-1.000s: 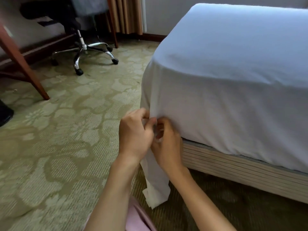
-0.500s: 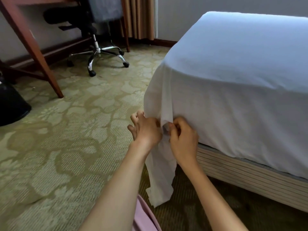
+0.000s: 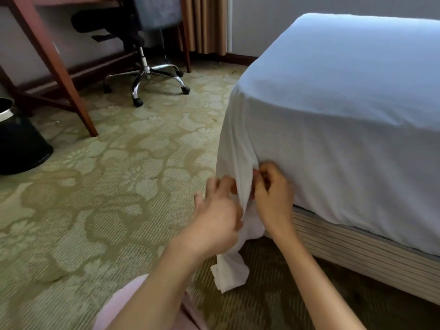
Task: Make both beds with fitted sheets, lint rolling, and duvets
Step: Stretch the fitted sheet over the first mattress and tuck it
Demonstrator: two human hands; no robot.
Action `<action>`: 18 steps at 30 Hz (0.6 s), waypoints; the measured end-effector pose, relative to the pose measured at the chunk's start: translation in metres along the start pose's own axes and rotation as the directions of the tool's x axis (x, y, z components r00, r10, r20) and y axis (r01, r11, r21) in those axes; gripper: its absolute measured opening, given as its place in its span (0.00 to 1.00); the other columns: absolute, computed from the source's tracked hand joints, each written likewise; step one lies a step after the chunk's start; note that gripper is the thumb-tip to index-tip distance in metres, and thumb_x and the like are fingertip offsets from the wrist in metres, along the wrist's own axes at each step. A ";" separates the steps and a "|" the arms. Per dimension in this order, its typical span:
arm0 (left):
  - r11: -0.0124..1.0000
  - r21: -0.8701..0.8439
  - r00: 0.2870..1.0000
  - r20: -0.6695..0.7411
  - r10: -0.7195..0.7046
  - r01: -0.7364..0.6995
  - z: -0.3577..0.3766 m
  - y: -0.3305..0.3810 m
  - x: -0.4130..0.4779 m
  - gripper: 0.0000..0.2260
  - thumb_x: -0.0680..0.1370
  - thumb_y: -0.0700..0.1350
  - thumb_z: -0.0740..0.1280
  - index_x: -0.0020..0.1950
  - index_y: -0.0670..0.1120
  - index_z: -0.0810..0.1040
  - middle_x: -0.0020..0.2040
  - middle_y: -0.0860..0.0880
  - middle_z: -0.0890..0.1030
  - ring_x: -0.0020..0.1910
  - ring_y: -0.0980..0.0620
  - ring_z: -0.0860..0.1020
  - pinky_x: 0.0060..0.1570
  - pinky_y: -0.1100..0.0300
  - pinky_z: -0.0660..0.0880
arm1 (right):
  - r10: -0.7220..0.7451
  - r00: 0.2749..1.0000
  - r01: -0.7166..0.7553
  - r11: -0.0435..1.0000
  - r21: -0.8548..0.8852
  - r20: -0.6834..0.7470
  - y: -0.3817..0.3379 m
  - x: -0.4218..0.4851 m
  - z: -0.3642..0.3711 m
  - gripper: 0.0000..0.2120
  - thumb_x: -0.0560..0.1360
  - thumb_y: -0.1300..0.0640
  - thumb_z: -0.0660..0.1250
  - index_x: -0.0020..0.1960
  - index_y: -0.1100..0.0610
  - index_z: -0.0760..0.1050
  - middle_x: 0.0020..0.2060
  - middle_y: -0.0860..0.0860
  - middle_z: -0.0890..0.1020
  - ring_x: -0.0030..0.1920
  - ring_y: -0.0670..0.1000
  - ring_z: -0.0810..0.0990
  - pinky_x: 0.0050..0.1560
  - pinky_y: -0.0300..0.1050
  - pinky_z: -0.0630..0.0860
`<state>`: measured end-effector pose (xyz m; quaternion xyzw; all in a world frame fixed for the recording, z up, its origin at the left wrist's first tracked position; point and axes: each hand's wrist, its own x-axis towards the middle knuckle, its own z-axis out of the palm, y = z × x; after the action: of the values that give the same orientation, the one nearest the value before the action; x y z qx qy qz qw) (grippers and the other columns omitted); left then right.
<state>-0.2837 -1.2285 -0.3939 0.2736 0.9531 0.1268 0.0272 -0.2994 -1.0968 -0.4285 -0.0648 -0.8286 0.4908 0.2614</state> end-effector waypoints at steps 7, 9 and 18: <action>0.887 -0.325 0.921 -0.099 -0.377 0.328 -0.005 -0.031 0.023 0.12 0.77 0.52 0.62 0.48 0.46 0.81 0.46 0.47 0.82 0.46 0.45 0.79 0.48 0.50 0.77 | 0.052 0.998 -0.049 0.996 0.068 -0.044 -0.002 -0.014 -0.002 0.06 0.79 0.53 0.62 0.46 0.54 0.73 0.38 0.46 0.78 0.39 0.46 0.78 0.43 0.52 0.79; 0.790 -0.535 0.839 -0.246 -0.485 0.300 -0.013 -0.027 0.032 0.14 0.78 0.55 0.63 0.46 0.45 0.79 0.44 0.49 0.81 0.44 0.48 0.78 0.46 0.54 0.76 | 0.085 0.996 -0.080 0.982 0.169 -0.021 -0.003 -0.026 -0.002 0.05 0.78 0.52 0.63 0.46 0.52 0.72 0.39 0.46 0.78 0.40 0.44 0.78 0.42 0.49 0.79; 0.587 -0.795 0.914 -0.107 -0.391 0.157 -0.022 -0.001 0.049 0.11 0.67 0.45 0.66 0.36 0.35 0.74 0.31 0.41 0.77 0.32 0.44 0.76 0.33 0.54 0.74 | 0.141 0.987 -0.124 0.971 -0.206 0.071 0.010 -0.067 0.029 0.20 0.73 0.48 0.70 0.59 0.56 0.69 0.48 0.47 0.76 0.47 0.47 0.77 0.44 0.47 0.78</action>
<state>-0.3288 -1.2082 -0.3719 0.0636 0.8309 0.5519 0.0304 -0.2578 -1.1388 -0.4732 -0.1250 -0.8780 0.4235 0.1847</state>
